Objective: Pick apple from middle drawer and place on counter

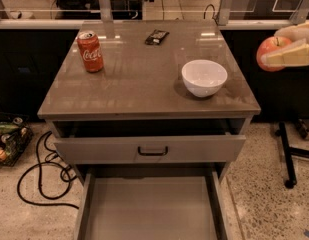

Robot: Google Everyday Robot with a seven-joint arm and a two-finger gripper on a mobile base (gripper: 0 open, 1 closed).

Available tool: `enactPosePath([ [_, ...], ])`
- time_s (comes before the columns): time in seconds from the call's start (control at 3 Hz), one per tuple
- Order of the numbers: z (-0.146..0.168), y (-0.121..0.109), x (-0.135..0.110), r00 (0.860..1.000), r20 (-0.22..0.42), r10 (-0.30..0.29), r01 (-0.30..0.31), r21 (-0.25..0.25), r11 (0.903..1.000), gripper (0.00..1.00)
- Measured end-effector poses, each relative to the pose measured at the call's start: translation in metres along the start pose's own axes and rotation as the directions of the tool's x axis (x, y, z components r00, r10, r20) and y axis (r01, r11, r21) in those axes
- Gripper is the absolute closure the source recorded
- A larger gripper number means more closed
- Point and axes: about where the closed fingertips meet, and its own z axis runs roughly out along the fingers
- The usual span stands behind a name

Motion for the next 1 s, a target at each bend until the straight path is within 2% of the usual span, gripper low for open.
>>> enactPosePath([
  [0.33,0.023,-0.032,-0.006,1.0,-0.01,0.004,-0.004,0.013,0.9999,1.0],
  [0.67,0.061,-0.056,-0.008,1.0,-0.006,0.013,-0.013,-0.012,0.9998,1.0],
  [1.0,0.102,-0.067,-0.005,1.0,-0.004,0.014,-0.014,-0.059,0.9981,1.0],
])
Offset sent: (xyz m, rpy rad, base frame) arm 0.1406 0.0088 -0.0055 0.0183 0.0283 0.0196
